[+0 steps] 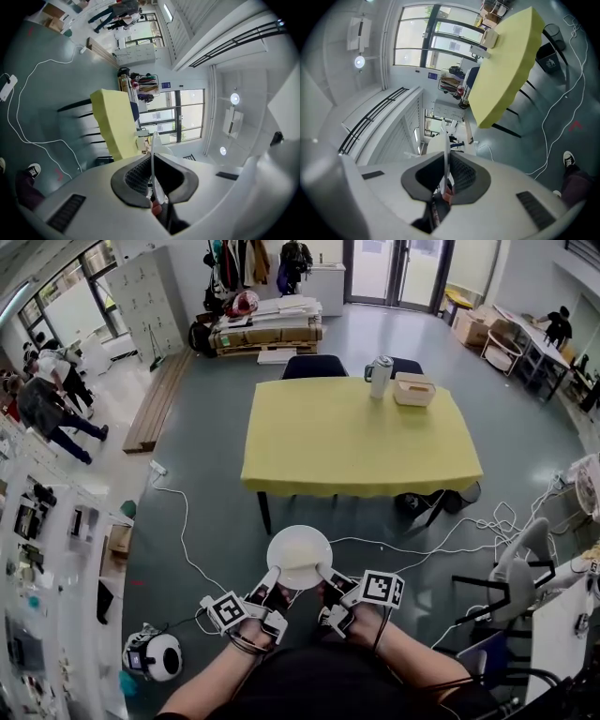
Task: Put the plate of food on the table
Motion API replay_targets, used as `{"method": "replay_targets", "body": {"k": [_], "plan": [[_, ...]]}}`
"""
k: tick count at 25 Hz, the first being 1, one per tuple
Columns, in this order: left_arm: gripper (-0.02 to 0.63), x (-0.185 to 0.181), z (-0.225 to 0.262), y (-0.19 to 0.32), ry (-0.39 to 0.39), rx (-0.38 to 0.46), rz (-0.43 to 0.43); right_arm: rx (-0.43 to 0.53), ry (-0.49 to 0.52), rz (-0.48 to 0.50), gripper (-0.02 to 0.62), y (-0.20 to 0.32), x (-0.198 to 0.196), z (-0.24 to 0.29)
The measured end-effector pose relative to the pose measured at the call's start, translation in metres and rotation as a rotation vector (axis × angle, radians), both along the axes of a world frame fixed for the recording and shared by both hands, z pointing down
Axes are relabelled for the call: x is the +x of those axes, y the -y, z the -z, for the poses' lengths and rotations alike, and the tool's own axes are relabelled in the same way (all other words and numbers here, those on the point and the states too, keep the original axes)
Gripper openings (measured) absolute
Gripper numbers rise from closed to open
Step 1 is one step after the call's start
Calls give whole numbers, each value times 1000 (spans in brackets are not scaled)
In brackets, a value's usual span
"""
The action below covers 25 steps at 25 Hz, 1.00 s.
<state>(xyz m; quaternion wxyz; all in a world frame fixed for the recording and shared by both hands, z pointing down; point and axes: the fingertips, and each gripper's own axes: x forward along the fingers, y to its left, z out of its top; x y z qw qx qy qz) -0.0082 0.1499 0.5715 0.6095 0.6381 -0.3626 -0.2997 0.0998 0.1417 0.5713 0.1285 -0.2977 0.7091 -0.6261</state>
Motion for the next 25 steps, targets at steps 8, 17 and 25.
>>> {"method": "replay_targets", "body": {"k": [8,17,25], "plan": [[20,19,-1,37,-1,6,42,8,-2,49,34,42,18,-1],[20,23,-4,59,16,3,86,-9,9,86,34,70,22,-7],[20,17,-5,83,39,-4,100,-15,18,98,34,94,15,-10]]}}
